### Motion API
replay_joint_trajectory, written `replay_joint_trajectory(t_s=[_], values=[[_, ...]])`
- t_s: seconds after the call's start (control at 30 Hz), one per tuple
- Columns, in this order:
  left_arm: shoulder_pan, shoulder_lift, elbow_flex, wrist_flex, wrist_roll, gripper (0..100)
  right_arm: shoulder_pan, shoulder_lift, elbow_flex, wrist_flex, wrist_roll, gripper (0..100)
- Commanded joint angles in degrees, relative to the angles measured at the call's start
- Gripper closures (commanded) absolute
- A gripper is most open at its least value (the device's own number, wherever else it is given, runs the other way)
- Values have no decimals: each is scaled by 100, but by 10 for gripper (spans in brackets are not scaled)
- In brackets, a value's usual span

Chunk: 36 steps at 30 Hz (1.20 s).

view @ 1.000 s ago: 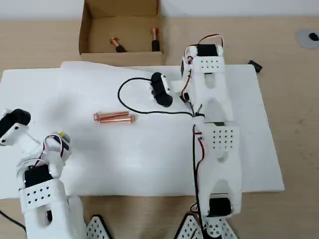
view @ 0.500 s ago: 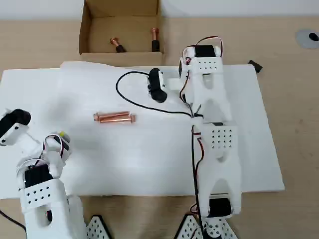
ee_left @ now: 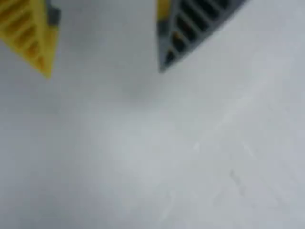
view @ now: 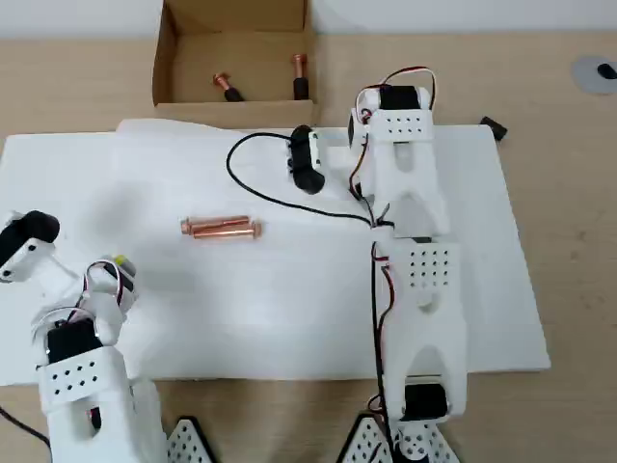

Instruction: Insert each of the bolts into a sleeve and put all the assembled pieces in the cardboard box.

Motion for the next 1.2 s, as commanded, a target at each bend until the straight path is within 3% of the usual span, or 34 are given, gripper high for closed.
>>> replay_joint_trajectory(t_s=[0.0, 0.1, 0.33, 0.67, 1.17], values=[[-18, -31, -281, -53, -70, 839, -22, 22, -31, -9, -123, 861], [-18, -31, -290, -53, -70, 839, -22, 31, -31, -9, -123, 868], [-18, -31, -290, -53, -70, 839, -22, 40, -31, -9, -123, 989], [-18, -31, -290, -53, -70, 839, -13, 13, -40, -9, -255, 988], [-18, -31, -642, 290, -123, 839, 48, 4, -2246, 325, -2136, 988]])
